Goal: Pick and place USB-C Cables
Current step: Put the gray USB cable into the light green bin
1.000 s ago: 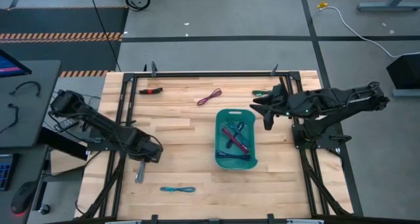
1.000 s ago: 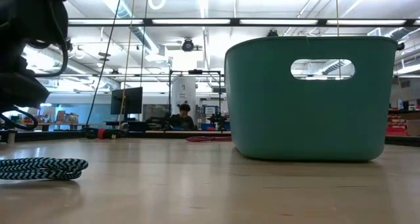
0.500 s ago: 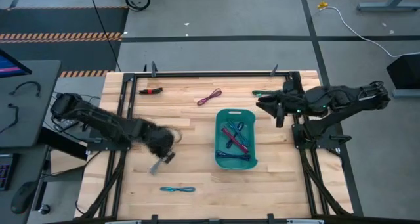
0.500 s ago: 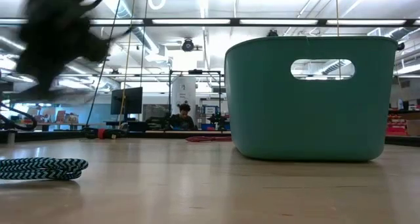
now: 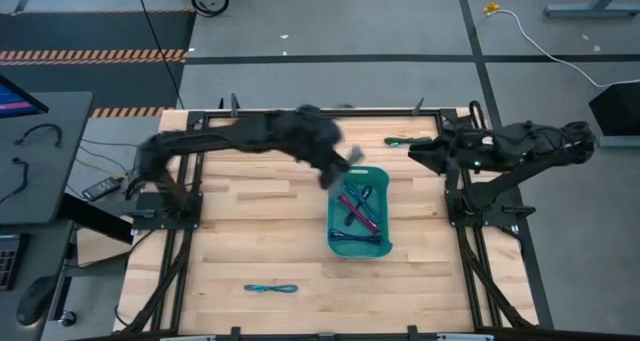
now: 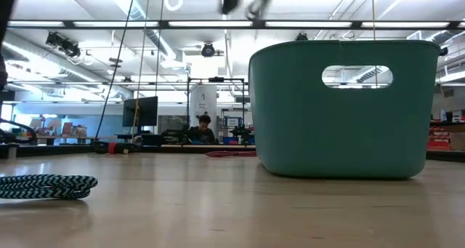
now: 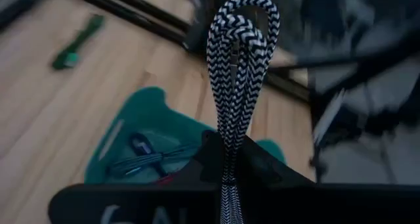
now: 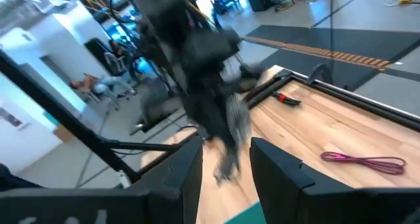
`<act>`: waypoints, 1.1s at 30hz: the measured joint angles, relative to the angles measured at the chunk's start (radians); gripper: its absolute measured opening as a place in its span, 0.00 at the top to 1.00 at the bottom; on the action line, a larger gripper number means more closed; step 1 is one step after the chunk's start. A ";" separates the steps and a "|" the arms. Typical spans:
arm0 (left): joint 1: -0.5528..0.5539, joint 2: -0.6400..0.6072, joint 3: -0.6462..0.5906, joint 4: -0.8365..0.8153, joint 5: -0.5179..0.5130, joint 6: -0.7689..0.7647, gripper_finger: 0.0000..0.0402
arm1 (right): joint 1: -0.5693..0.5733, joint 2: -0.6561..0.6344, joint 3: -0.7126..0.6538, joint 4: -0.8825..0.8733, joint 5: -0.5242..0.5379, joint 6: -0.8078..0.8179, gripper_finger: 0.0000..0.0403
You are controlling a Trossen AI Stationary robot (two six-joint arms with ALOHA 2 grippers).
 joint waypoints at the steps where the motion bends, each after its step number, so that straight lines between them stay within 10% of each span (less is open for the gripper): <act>1: -0.011 0.065 0.081 -0.039 0.007 0.033 0.95 | 0.008 -0.009 0.000 0.001 0.006 0.000 0.67; 9: -0.091 0.460 0.533 -0.316 0.032 0.216 0.95 | 0.049 -0.050 0.000 -0.003 0.057 -0.030 0.67; 33: -0.153 0.494 0.197 -0.146 -0.136 0.410 0.85 | 0.049 -0.059 0.000 -0.065 0.059 -0.023 0.67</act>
